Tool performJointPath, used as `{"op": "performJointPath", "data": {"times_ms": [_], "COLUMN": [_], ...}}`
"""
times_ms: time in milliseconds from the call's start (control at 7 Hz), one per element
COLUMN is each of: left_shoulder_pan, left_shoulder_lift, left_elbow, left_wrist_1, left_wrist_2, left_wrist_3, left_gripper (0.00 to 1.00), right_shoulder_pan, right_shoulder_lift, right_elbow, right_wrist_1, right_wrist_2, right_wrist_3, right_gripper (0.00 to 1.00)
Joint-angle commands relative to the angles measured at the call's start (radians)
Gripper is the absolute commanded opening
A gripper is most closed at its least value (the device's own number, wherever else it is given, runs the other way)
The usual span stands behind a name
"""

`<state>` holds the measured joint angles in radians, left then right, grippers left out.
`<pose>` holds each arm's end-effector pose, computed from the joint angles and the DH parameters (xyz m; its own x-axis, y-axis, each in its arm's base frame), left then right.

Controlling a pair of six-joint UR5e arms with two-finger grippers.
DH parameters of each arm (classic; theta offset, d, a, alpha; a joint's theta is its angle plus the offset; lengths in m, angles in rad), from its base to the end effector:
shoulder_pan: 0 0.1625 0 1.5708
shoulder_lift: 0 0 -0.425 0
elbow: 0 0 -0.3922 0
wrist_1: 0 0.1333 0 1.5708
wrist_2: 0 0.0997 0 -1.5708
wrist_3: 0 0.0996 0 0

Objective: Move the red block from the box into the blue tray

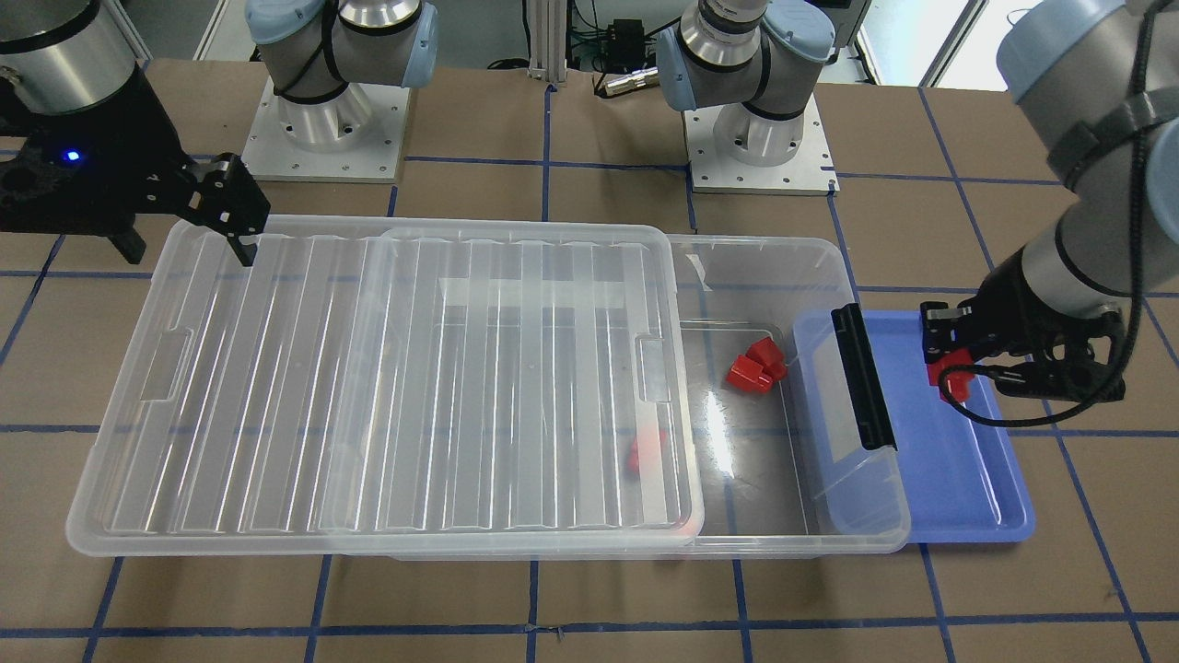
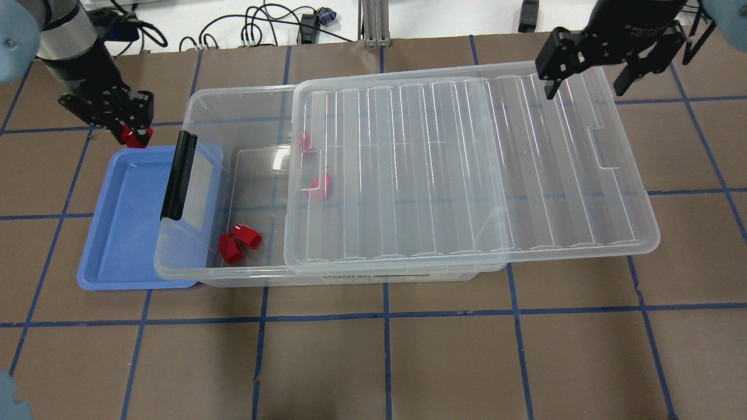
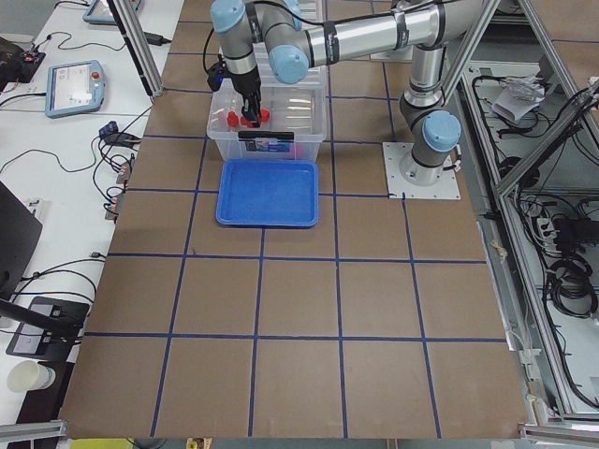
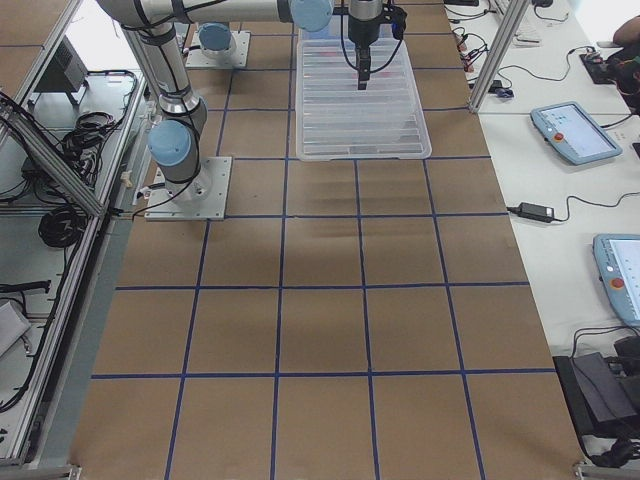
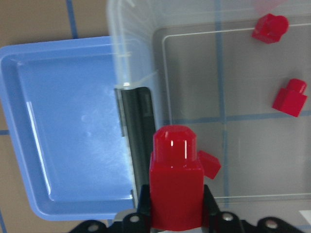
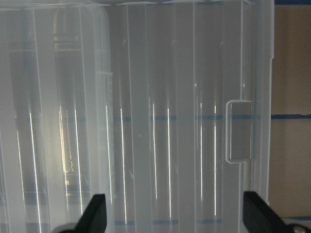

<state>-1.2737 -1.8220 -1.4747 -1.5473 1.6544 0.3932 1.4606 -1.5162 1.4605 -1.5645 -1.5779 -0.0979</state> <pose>0.0500 -0.5902 0.4021 -0.9943 0.1034 -0.0262 0.0982 0.9833 0.1529 0.0747 -0.5307 0.5141 -0.9998 0.0128 0.0119 0.0122 0.9988 -0.0484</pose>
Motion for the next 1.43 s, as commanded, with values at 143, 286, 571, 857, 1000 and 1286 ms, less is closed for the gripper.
{"op": "performJointPath", "data": {"times_ms": [143, 286, 571, 857, 1000, 1286], "left_shoulder_pan": [0.141, 0.175, 0.197, 0.195, 0.176, 0.052], "left_shoulder_lift": [-0.068, -0.077, -0.123, -0.132, -0.094, -0.024], "left_elbow": [-0.242, -0.333, -0.369, -0.355, -0.316, -0.113], "left_wrist_1": [0.407, 0.520, 0.530, 0.530, 0.491, 0.144], "left_wrist_2": [-0.042, -0.048, -0.117, -0.111, -0.101, -0.049], "left_wrist_3": [0.240, 0.252, 0.240, 0.240, 0.234, 0.108], "left_gripper": [0.00, 0.00, 0.07, 0.99, 1.00, 1.00], "right_shoulder_pan": [-0.216, -0.289, -0.371, -0.378, -0.378, -0.368], "right_shoulder_lift": [0.001, -0.001, -0.011, -0.013, 0.004, 0.023], "right_elbow": [0.061, 0.113, 0.258, 0.348, 0.363, 0.376], "right_wrist_1": [0.005, -0.020, -0.195, -0.304, -0.357, -0.373], "right_wrist_2": [-0.008, -0.011, -0.010, 0.002, -0.002, 0.009], "right_wrist_3": [-0.242, -0.278, -0.391, -0.390, -0.387, -0.369], "right_gripper": [1.00, 1.00, 1.00, 1.00, 1.00, 1.00]}}
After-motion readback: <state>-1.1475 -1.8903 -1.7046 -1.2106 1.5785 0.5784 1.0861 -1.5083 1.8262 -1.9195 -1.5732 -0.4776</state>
